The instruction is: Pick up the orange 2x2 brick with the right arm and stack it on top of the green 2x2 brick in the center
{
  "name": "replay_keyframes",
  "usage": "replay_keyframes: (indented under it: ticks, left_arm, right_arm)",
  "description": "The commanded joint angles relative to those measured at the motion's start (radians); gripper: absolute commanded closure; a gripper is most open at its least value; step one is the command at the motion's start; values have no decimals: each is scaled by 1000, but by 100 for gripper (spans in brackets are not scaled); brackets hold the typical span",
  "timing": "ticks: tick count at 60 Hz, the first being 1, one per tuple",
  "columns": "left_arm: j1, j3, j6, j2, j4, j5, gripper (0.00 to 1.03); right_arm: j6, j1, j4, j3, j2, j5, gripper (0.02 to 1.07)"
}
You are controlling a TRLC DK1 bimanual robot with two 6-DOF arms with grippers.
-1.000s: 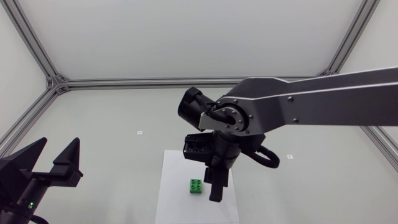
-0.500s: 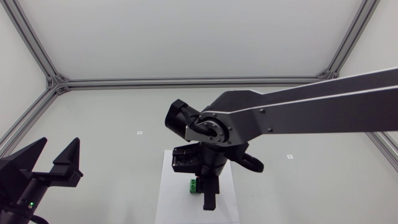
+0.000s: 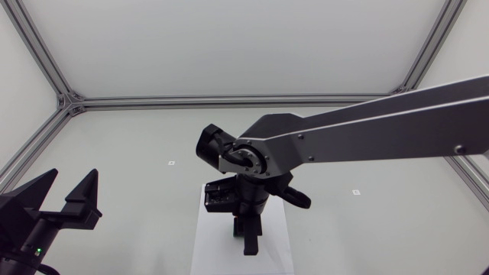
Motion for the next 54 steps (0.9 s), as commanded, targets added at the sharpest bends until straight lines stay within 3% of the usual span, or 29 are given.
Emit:
replay_keyframes:
  ticks: [1, 54]
  left_arm:
    - [4, -41, 13, -8, -15, 4, 4]
    - [4, -41, 13, -8, -15, 4, 4]
  right_arm:
    - [-22, -3, -6, 26, 24, 0, 101]
    - [-16, -9, -32, 47, 73, 17, 101]
